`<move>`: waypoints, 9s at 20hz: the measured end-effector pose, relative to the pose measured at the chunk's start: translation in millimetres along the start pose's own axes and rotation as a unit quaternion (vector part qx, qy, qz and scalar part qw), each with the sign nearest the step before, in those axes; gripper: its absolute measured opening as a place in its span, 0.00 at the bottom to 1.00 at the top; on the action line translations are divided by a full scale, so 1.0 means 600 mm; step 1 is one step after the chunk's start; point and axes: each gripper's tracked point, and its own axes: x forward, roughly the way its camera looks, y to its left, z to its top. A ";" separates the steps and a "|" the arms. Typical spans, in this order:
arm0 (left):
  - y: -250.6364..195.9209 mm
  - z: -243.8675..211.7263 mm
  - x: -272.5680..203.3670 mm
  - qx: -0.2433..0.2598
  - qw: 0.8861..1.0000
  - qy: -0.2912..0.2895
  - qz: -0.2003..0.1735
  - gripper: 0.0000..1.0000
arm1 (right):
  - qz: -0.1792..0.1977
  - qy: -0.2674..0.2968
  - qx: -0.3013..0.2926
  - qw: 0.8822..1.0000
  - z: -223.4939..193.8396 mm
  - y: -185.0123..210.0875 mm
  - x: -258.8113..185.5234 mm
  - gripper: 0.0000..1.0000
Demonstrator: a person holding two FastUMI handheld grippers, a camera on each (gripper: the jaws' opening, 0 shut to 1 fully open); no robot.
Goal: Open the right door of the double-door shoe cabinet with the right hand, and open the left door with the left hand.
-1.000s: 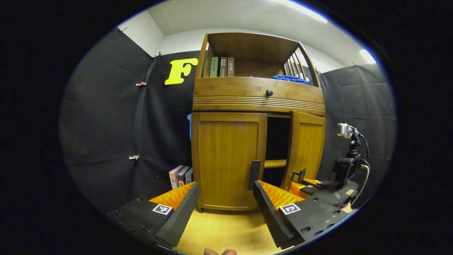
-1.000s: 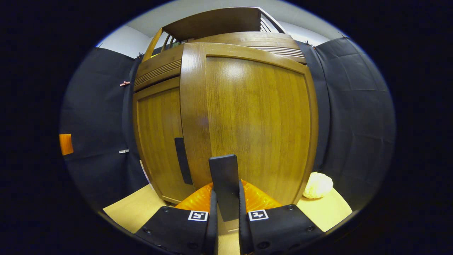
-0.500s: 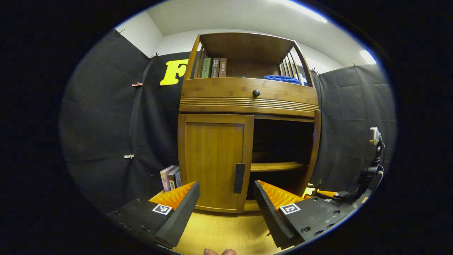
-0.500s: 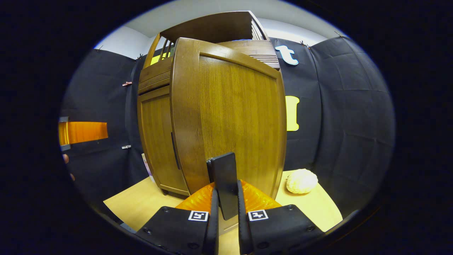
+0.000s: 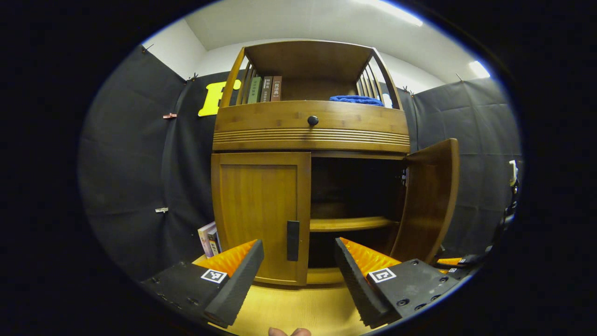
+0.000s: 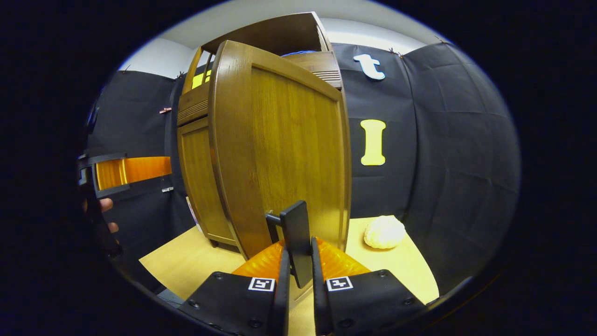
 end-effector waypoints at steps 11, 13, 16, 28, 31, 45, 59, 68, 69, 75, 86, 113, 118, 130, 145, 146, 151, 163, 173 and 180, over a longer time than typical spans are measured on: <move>-0.073 0.004 0.043 0.008 1.000 -0.007 -0.018 0.93 | -0.037 -0.016 -0.003 0.999 0.034 -0.168 -0.038 0.20; -0.081 0.002 0.048 0.008 1.000 -0.006 -0.019 0.93 | -0.032 -0.012 0.005 0.999 0.037 -0.185 -0.042 0.20; -0.089 -0.003 0.052 0.010 1.000 -0.004 -0.021 0.93 | -0.028 -0.011 -0.002 1.000 0.035 -0.184 -0.040 0.20; -0.046 -0.044 0.130 0.020 1.000 0.001 -0.009 0.94 | -0.134 -0.090 -0.059 0.985 0.107 -0.255 -0.124 0.94; -0.019 -0.061 0.170 0.013 1.000 0.003 0.000 0.94 | -0.148 -0.103 -0.061 0.982 0.126 -0.265 -0.143 0.95; 0.050 -0.159 0.354 0.047 0.998 0.036 0.016 0.64 | -0.205 -0.107 -0.066 0.971 0.138 -0.280 -0.187 0.98; 0.065 -0.167 0.303 0.014 0.999 0.039 -0.014 0.33 | -0.205 -0.122 -0.076 0.968 0.154 -0.184 -0.228 0.95; 0.144 -0.171 0.149 0.006 0.999 0.037 -0.018 0.31 | -0.149 -0.120 -0.068 0.979 0.148 -0.076 -0.212 0.98; 0.156 -0.171 0.133 0.005 0.999 0.039 -0.016 0.30 | -0.142 -0.120 -0.070 0.980 0.150 -0.062 -0.208 0.98; 0.226 -0.174 0.066 0.007 0.999 0.041 0.002 0.27 | -0.104 -0.117 -0.072 0.985 0.146 0.013 -0.180 0.98; 0.309 -0.185 0.005 0.000 0.999 0.048 -0.001 0.20 | -0.068 -0.110 -0.068 0.989 0.122 0.119 -0.154 0.98; 0.480 -0.180 -0.066 -0.007 0.998 0.039 0.043 0.14 | -0.031 -0.100 -0.074 0.992 0.102 0.214 -0.127 0.98; 0.465 -0.164 -0.106 -0.009 0.999 0.029 0.040 0.20 | -0.032 -0.098 -0.067 0.992 0.101 0.216 -0.119 0.98; 0.289 -0.088 -0.146 -0.025 0.999 -0.006 -0.030 0.96 | -0.038 -0.127 -0.070 0.989 0.134 0.214 -0.099 0.98; 0.186 -0.083 -0.141 -0.006 0.999 0.008 -0.041 0.95 | -0.010 -0.131 -0.076 0.988 0.143 0.253 -0.066 0.96; 0.185 -0.085 -0.138 -0.002 0.999 0.009 -0.042 0.95 | -0.010 -0.128 -0.072 0.989 0.141 0.253 -0.063 0.98; 0.166 -0.085 -0.134 0.000 0.999 0.011 -0.047 0.95 | -0.011 -0.118 -0.066 0.991 0.136 0.252 -0.055 0.98; 0.152 -0.097 -0.138 0.000 0.998 0.017 -0.060 0.95 | -0.007 -0.115 -0.069 0.991 0.140 0.270 -0.052 0.96; 0.155 -0.094 -0.143 -0.007 0.998 0.016 -0.059 0.95 | -0.007 -0.115 -0.071 0.991 0.139 0.271 -0.057 0.96; 0.154 -0.099 -0.147 -0.004 0.998 0.020 -0.064 0.95 | -0.003 -0.112 -0.073 0.991 0.132 0.278 -0.058 0.98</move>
